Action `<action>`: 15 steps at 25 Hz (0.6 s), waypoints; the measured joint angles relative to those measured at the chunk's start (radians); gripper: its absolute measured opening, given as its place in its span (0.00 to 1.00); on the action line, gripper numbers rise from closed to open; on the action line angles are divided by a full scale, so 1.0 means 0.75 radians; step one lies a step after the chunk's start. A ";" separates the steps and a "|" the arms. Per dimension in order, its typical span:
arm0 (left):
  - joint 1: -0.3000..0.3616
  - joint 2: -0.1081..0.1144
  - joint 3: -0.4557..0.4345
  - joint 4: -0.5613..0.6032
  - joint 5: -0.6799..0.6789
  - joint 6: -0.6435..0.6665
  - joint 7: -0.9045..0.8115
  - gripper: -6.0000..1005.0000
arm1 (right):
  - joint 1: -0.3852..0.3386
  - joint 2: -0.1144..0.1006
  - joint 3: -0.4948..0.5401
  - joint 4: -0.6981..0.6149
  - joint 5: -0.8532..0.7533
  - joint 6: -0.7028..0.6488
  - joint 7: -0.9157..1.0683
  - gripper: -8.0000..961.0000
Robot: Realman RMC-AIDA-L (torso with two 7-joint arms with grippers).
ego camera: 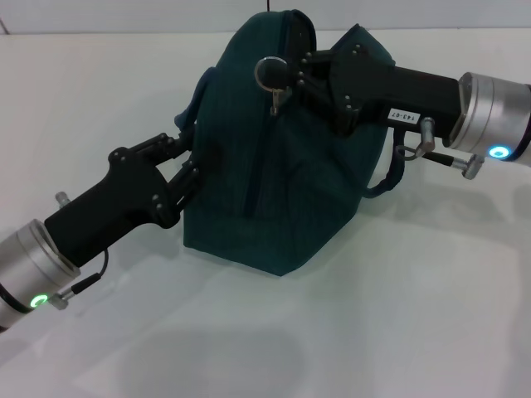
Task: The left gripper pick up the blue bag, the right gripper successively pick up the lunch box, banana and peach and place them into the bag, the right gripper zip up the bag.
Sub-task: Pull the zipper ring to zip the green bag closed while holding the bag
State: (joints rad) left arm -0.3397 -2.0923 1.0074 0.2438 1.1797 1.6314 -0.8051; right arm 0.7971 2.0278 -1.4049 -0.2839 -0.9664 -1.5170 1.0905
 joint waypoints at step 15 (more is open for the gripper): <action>-0.016 0.006 0.045 0.010 0.029 0.014 -0.002 0.07 | -0.024 0.000 -0.188 -0.047 0.164 0.050 -0.003 0.02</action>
State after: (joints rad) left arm -0.3519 -2.0874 1.0408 0.2513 1.2012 1.6420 -0.8070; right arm 0.7788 2.0278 -1.5462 -0.3188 -0.8434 -1.4795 1.0879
